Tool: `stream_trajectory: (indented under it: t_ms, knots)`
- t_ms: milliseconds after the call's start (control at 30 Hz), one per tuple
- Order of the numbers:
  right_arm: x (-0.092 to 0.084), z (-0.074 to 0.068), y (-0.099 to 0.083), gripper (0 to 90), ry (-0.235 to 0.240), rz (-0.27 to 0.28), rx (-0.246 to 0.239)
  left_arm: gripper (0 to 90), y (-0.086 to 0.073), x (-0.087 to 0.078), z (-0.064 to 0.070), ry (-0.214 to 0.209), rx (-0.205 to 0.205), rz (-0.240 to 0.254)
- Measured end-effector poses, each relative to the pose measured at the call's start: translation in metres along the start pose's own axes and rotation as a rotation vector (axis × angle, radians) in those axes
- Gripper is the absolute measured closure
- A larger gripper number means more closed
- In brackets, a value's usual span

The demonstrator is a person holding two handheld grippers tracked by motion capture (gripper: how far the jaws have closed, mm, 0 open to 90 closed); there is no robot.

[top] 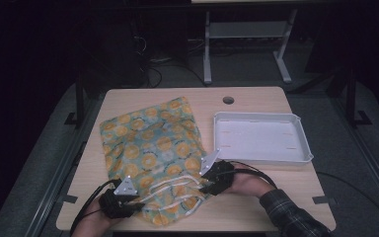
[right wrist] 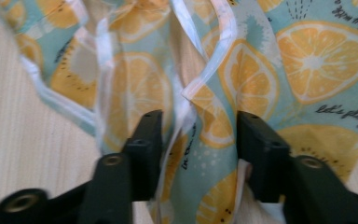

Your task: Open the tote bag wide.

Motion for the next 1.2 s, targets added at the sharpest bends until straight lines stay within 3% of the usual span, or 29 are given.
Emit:
stream_trajectory:
  t_ms: [233,367,500,800,1033,1200]
  knots:
    - [-0.001,-0.005,0.003,78.6,0.038,0.002,-0.016,85.7,0.001,0.0,0.0,-0.007,0.014,-0.015]
    - [0.0,-0.008,0.003,83.4,0.079,0.022,-0.015,87.1,-0.001,-0.001,-0.002,-0.003,0.0,-0.014]
    - [0.001,-0.014,0.004,85.7,0.115,0.041,-0.017,87.8,-0.003,-0.003,-0.007,-0.017,-0.025,-0.013]
    - [0.002,-0.028,0.013,87.2,0.105,0.037,-0.098,88.5,-0.008,-0.011,-0.01,-0.057,-0.052,-0.019]
    - [-0.004,-0.042,0.02,87.4,0.131,0.076,-0.12,88.7,-0.014,-0.027,-0.002,-0.099,-0.069,0.02]
    - [-0.014,-0.05,0.022,87.4,0.127,0.103,-0.125,88.7,-0.016,-0.039,0.006,-0.112,-0.051,0.039]
Point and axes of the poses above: each handheld gripper's, and its own axes: x roughly forward along the jaws, y roughly out of its top, z roughly to its right, the point moved 4 cm from there along x, roughly forward along the jaws, and after that the axes turned 11 degrees about -x, right-handed, at the moved point
